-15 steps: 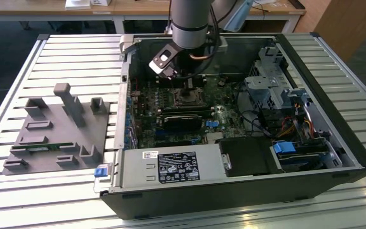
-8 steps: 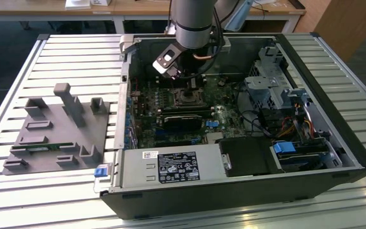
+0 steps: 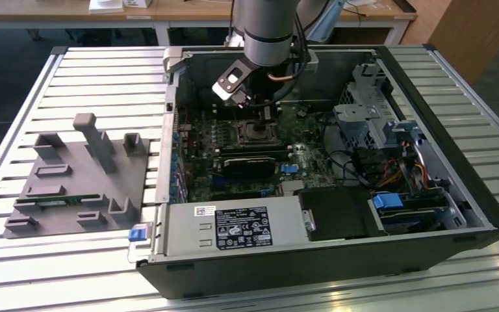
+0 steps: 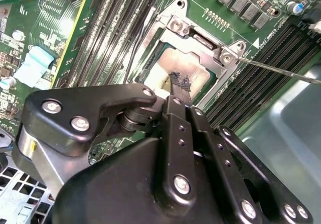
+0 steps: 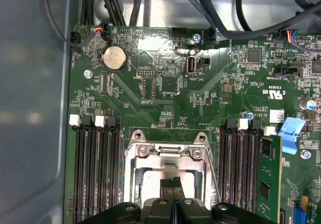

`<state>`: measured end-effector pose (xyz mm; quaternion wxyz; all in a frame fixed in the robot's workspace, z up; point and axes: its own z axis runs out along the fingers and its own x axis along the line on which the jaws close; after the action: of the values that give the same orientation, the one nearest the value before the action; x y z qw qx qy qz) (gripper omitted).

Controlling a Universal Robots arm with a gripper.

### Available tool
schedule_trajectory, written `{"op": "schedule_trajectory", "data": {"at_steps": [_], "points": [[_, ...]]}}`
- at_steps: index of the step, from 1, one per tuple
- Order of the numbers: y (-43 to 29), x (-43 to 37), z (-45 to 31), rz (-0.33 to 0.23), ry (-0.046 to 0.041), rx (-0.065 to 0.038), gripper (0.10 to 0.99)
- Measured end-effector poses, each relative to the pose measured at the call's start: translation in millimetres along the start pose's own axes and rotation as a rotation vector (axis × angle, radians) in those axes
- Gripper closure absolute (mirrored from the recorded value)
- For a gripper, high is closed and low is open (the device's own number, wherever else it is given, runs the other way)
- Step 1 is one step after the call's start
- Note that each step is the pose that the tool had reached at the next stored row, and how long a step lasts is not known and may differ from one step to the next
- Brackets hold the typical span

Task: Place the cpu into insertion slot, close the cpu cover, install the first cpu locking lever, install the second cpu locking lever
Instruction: 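Install the first cpu locking lever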

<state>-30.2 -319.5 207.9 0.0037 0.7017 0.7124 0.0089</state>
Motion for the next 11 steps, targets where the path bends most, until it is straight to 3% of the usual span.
{"op": "schedule_trajectory", "data": {"at_steps": [11], "points": [[0.5,0.0,-1.4,0.0,-0.0004,0.0,0.98]]}}
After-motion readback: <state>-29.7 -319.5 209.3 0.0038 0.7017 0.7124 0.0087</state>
